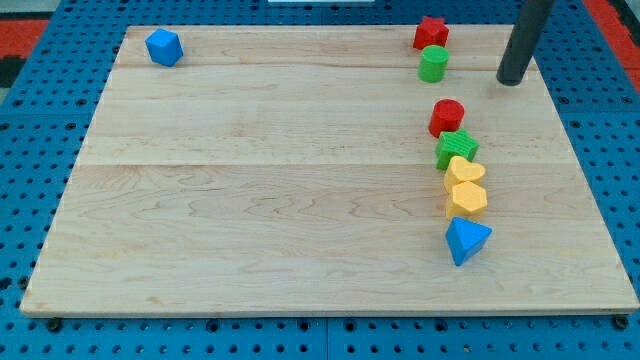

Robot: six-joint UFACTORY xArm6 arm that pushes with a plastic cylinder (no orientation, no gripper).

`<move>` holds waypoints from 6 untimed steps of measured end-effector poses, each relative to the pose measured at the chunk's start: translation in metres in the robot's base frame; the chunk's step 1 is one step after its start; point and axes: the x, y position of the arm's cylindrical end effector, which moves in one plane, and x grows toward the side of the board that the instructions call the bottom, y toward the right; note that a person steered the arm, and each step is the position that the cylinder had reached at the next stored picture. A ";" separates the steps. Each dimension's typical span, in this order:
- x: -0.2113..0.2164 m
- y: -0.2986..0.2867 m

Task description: Push the green circle into the blue cube

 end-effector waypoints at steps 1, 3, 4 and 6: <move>-0.016 -0.087; -0.024 -0.204; -0.027 -0.275; -0.027 -0.334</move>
